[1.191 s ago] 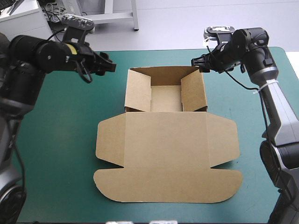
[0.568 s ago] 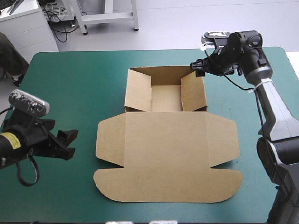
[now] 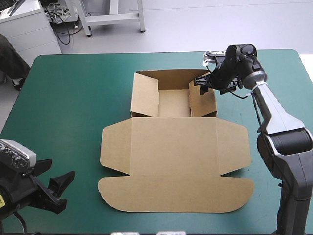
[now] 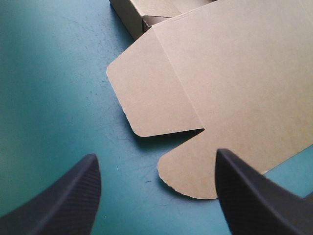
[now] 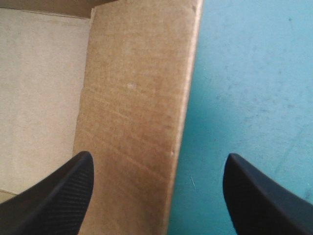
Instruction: Fold the box
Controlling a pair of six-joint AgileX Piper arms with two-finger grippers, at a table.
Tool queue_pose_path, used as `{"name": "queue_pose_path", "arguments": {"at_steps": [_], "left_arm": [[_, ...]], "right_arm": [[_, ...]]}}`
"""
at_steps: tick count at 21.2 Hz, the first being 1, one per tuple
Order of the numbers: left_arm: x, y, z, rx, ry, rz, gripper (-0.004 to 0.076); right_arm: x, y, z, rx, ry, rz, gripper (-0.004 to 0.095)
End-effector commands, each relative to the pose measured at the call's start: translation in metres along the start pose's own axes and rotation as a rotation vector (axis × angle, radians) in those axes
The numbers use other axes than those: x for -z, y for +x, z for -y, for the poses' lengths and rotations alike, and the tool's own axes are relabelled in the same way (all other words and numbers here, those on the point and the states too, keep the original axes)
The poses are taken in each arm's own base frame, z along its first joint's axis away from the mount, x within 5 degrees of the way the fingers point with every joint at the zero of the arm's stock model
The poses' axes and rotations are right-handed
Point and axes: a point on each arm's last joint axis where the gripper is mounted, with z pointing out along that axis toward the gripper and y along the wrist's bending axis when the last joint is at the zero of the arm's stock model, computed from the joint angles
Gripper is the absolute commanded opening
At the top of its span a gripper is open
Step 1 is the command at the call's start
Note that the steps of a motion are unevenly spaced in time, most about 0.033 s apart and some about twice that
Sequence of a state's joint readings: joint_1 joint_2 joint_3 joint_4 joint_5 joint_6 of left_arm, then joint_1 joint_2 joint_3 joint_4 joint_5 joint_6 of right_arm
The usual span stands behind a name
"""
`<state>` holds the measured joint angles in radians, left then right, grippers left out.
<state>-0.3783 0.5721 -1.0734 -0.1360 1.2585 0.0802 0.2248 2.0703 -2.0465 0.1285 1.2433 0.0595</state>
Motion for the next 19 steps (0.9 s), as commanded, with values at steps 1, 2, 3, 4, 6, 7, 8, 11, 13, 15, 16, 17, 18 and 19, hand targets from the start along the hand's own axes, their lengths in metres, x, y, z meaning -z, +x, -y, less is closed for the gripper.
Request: {"name": "queue_pose_path", "arguments": {"at_steps": [1,2,3,4,6,7,8,11,13,15,16,17,18,19], "left_arm": [[0.002,-0.003,0.002,0.002,0.021,0.049,0.0476],[0.001,-0.003,0.002,0.003,0.021,0.045,0.0476],[-0.002,-0.001,0.002,0.004,0.021,0.036,0.0476],[-0.003,-0.001,0.001,0.005,0.021,0.033,0.0476],[-0.007,0.001,0.001,0.007,0.021,0.02,0.0476],[-0.007,0.001,0.001,0.007,0.021,0.019,0.0476],[-0.007,0.001,0.001,0.007,0.021,0.024,0.0475],[-0.007,0.0,0.001,0.007,0.02,0.035,0.047],[-0.007,0.0,0.001,0.007,0.02,0.035,0.047],[-0.007,0.0,0.001,0.007,0.02,0.035,0.047],[-0.007,0.0,0.001,0.007,0.02,0.035,0.047],[-0.007,0.0,0.001,0.007,0.02,0.035,0.047],[-0.007,0.0,0.001,0.007,0.02,0.035,0.047],[-0.007,0.0,0.001,0.007,0.02,0.035,0.047]], "right_arm": [[0.015,-0.002,-0.004,-0.009,-0.029,0.037,0.0648],[0.013,-0.002,-0.004,-0.013,-0.038,0.032,0.0628],[0.008,-0.003,-0.005,-0.018,-0.047,0.02,0.0557],[0.005,-0.003,-0.004,-0.019,-0.048,0.013,0.0512],[-0.003,-0.003,-0.004,-0.022,-0.048,-0.002,0.0365],[-0.005,-0.003,-0.003,-0.021,-0.043,-0.006,0.0217],[-0.005,-0.003,-0.001,-0.014,-0.021,-0.005,0.0067],[-0.004,-0.003,0.008,0.025,0.08,0.003,-0.0007],[0.001,-0.004,0.016,0.053,0.166,0.017,-0.0008],[0.012,-0.006,0.023,0.089,0.258,0.041,-0.0008],[0.016,-0.006,0.027,0.093,0.286,0.048,-0.0008],[0.02,-0.006,0.031,0.091,0.3,0.056,-0.0008],[0.024,-0.006,0.036,0.083,0.309,0.063,-0.0008],[0.027,-0.006,0.042,0.071,0.313,0.066,-0.0008]]}}
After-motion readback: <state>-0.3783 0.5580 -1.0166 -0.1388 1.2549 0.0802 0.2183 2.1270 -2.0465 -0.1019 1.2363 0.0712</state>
